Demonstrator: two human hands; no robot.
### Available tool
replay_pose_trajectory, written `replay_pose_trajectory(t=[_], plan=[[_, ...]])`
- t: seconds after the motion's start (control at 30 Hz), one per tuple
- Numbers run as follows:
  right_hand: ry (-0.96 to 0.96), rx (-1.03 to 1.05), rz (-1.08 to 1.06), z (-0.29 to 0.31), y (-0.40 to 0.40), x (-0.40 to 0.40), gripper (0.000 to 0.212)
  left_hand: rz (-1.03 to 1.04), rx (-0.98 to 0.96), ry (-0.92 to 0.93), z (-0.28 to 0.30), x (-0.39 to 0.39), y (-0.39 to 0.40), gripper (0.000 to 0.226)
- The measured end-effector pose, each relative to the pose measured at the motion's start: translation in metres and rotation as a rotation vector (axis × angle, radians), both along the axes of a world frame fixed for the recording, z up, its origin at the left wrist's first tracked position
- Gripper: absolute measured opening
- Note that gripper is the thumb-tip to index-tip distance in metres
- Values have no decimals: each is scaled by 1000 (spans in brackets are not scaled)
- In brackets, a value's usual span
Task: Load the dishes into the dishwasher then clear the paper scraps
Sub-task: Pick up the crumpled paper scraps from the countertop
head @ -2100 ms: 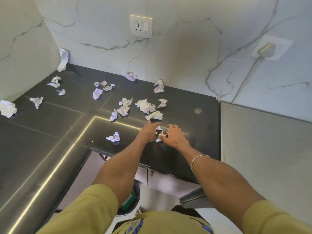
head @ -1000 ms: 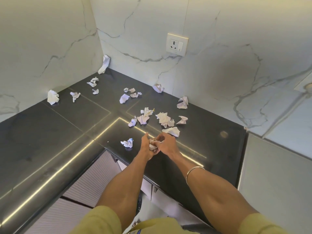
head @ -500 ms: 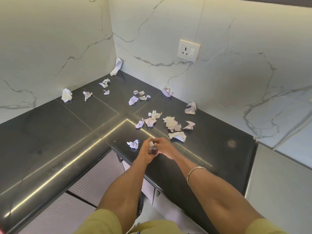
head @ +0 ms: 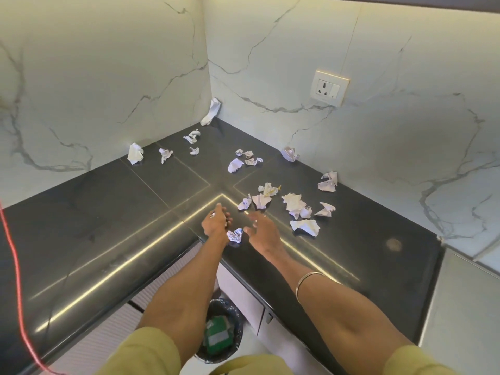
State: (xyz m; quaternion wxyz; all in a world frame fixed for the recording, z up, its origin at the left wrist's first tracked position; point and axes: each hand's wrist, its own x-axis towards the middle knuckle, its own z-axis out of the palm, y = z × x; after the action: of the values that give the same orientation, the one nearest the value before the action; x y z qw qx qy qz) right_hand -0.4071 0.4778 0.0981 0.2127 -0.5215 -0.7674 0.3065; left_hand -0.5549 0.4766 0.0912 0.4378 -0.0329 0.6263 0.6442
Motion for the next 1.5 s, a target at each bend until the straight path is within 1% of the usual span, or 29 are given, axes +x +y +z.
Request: replay_pose_trajectory(t=[0.1,0.17,0.27,0.37,0.43,0.53,0.6,0.73,0.8,0.87,0.97,1.07,1.13,1.23,1.37,1.43,1.5], plan=[[-123,-47,82,-10,-2,-15,45,71,24,-69,-4,-29,-16,30],[-168,-24,113,-15,-5,-28,45,72,32,-105,-6,-44,-26,30],[-232,35,133,-24,-7,-46,44,21,-5,-134,-13,-61,-36,29],[-300,40,154,-31,-9,-55,40,-54,-15,-152,-19,-69,-35,29],[-313,36,145,-38,-9,-56,36,-119,-13,-152,-21,-69,-33,30],[-262,15,58,-51,-5,-52,31,-188,-29,-166,-26,-66,-26,32],[-163,-9,-34,-51,1,-49,25,-221,-30,-187,-30,-59,-21,34],[-26,30,-135,-30,11,-49,19,-285,-8,-225,-31,-37,-8,33],[34,28,-158,-20,16,-53,16,-331,28,-279,-30,-24,0,34],[72,16,-174,-17,22,-56,19,-401,41,-335,-25,-12,6,32],[50,5,-209,-14,26,-49,20,-471,70,-460,-14,10,12,24],[-22,11,-246,-11,29,-29,17,-494,89,-518,-16,28,20,22],[-32,5,-289,-10,33,-13,22,-493,103,-544,-21,40,27,24],[-8,8,-276,-12,41,10,39,-500,44,-518,-27,61,39,31],[9,-44,-159,-13,52,39,53,-485,-14,-457,-30,81,54,23],[34,-45,-159,-12,51,53,53,-492,-4,-446,-29,91,59,24],[35,36,-202,-13,50,63,46,-473,18,-474,-30,101,63,23]])
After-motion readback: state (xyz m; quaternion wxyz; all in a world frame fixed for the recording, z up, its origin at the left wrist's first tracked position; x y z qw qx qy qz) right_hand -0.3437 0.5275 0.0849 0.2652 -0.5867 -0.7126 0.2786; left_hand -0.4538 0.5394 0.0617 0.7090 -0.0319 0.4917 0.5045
